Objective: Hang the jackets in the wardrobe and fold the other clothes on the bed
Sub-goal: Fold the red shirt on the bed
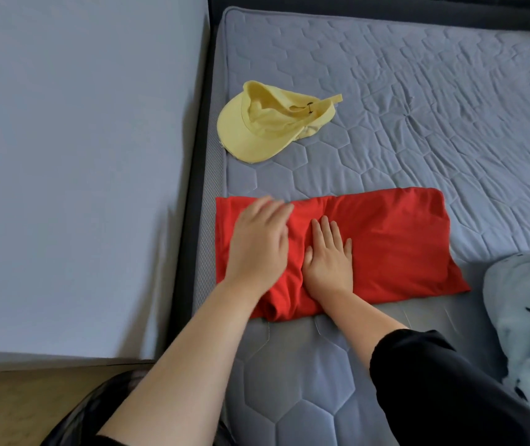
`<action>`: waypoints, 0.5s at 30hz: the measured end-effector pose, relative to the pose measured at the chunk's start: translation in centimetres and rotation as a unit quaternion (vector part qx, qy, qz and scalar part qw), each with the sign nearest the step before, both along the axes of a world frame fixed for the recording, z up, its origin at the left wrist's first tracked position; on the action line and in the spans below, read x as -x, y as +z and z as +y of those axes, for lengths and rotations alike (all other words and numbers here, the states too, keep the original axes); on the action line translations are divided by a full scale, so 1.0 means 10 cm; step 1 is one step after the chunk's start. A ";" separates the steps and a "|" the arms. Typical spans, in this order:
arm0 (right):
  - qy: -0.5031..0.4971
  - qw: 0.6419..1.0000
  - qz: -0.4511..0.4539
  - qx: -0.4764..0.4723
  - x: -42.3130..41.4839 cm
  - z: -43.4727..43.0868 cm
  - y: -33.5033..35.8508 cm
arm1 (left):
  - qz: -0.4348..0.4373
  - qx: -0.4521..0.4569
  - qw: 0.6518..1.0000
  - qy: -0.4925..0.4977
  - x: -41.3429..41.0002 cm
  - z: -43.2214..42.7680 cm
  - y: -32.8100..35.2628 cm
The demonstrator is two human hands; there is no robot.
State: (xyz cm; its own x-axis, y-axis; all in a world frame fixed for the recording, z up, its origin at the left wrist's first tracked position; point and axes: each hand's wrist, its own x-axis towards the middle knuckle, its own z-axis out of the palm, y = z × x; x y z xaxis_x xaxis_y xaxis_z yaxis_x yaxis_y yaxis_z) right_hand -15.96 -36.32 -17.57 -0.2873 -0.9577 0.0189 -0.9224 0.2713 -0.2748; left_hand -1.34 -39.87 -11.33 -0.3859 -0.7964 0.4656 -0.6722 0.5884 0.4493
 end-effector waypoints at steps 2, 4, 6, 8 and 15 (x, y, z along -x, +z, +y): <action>0.004 1.000 0.002 -0.006 0.00 -0.01 0.02 | -0.101 -0.111 0.989 0.017 0.04 0.16 -0.23; 0.031 0.999 0.002 -0.008 0.05 -0.02 0.04 | -0.140 -0.168 0.975 0.048 -0.02 0.21 -0.45; 0.064 0.998 0.028 -0.007 0.20 -0.02 0.06 | -0.138 -0.174 0.974 0.052 -0.06 0.20 -0.52; 0.036 0.997 0.067 -0.017 0.47 0.00 0.08 | -0.139 -0.169 0.974 0.061 -0.06 0.20 -0.51; -0.049 0.988 0.116 -0.091 1.16 0.08 0.17 | -0.144 -0.165 0.972 0.083 -0.13 0.21 -0.56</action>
State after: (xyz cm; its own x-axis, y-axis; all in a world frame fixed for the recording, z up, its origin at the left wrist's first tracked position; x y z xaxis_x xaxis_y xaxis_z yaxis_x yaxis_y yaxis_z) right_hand -27.56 -35.54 -15.90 -0.3868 -0.9192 -0.0742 -0.9218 0.3877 0.0023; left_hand -0.03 -37.72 -16.89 -0.3162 -0.9464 0.0664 -0.8717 0.3174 0.3734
